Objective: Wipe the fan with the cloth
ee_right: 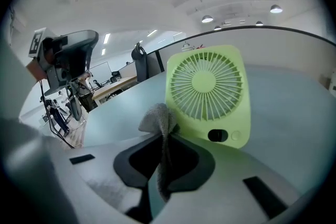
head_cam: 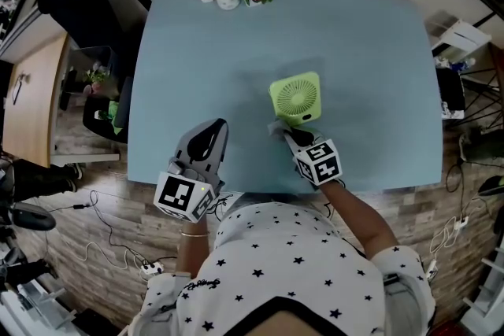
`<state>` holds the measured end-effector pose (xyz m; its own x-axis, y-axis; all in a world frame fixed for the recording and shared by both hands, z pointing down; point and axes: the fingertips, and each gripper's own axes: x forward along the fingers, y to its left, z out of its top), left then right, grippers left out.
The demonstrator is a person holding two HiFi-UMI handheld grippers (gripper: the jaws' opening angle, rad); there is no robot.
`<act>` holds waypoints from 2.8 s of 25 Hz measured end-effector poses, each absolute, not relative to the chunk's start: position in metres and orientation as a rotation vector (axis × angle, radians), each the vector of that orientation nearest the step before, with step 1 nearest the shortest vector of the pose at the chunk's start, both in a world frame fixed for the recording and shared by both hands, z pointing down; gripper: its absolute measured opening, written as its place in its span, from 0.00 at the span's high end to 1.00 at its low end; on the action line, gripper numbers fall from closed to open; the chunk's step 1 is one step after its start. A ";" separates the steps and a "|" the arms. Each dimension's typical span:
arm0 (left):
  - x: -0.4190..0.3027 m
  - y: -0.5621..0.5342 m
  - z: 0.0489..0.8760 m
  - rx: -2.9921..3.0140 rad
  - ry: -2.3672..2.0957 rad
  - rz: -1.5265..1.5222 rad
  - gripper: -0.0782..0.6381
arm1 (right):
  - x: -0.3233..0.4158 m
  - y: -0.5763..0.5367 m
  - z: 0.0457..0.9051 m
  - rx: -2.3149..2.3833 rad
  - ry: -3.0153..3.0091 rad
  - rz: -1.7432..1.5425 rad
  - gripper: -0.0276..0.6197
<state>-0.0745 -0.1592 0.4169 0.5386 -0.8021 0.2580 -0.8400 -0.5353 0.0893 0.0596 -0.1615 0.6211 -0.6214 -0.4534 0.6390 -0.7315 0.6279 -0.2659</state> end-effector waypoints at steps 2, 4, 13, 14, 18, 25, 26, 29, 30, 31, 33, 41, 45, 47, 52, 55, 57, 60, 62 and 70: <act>-0.072 -0.160 0.417 2.578 -1.382 0.274 0.84 | 0.066 -0.165 0.622 0.953 -2.317 0.714 0.91; -0.069 -0.161 0.417 2.578 -1.368 0.271 0.84 | 0.074 -0.170 0.622 0.984 -2.307 0.726 0.91; -0.061 -0.166 0.419 2.588 -1.340 0.270 0.84 | 0.114 -0.190 0.623 1.122 -2.261 0.761 0.91; -0.060 -0.167 0.419 2.590 -1.338 0.272 0.84 | 0.118 -0.191 0.623 1.133 -2.255 0.762 0.91; -0.058 -0.168 0.417 2.595 -1.336 0.278 0.84 | 0.132 -0.196 0.622 1.175 -2.234 0.771 0.91; -0.057 -0.170 0.415 2.605 -1.330 0.287 0.84 | 0.160 -0.206 0.626 1.266 -2.188 0.800 0.91; -0.057 -0.170 0.414 2.605 -1.333 0.288 0.84 | 0.164 -0.207 0.626 1.280 -2.180 0.803 0.91; -0.059 -0.169 0.414 2.603 -1.340 0.287 0.84 | 0.175 -0.210 0.627 1.318 -2.157 0.816 0.91; -0.059 -0.170 0.414 2.604 -1.340 0.287 0.84 | 0.177 -0.211 0.628 1.326 -2.151 0.818 0.91; -0.059 -0.170 0.414 2.605 -1.339 0.287 0.84 | 0.179 -0.211 0.629 1.331 -2.145 0.818 0.91; -0.059 -0.170 0.414 2.606 -1.337 0.285 0.84 | 0.182 -0.212 0.630 1.338 -2.138 0.817 0.91; -0.059 -0.171 0.416 2.607 -1.332 0.280 0.84 | 0.184 -0.212 0.629 1.357 -2.138 0.823 0.91; -0.052 -0.174 0.415 2.626 -1.306 0.270 0.84 | 0.192 -0.210 0.621 1.397 -2.148 0.839 0.91; -0.047 -0.175 0.414 2.638 -1.290 0.262 0.84 | 0.197 -0.209 0.613 1.423 -2.161 0.849 0.91; -0.034 -0.181 0.409 2.672 -1.253 0.231 0.84 | 0.206 -0.214 0.569 1.526 -2.245 0.798 0.91; -0.029 -0.182 0.407 2.685 -1.234 0.220 0.84 | 0.203 -0.216 0.536 1.567 -2.317 0.754 0.91; -0.025 -0.183 0.406 2.691 -1.227 0.211 0.84 | 0.201 -0.216 0.517 1.582 -2.367 0.741 0.91; -0.021 -0.186 0.403 2.703 -1.220 0.191 0.84 | 0.194 -0.217 0.487 1.587 -2.444 0.709 0.91; -0.019 -0.188 0.399 2.709 -1.216 0.176 0.84 | 0.187 -0.217 0.468 1.578 -2.498 0.679 0.91; -0.015 -0.187 0.393 2.729 -1.206 0.159 0.84 | 0.155 -0.210 0.410 1.514 -2.688 0.574 0.91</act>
<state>-0.0150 -0.1872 0.3930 0.6704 -0.7248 0.1586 -0.7411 -0.6644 0.0968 0.1552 -0.2102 0.4103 -0.5344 -0.8260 0.1791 -0.8271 0.4674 -0.3120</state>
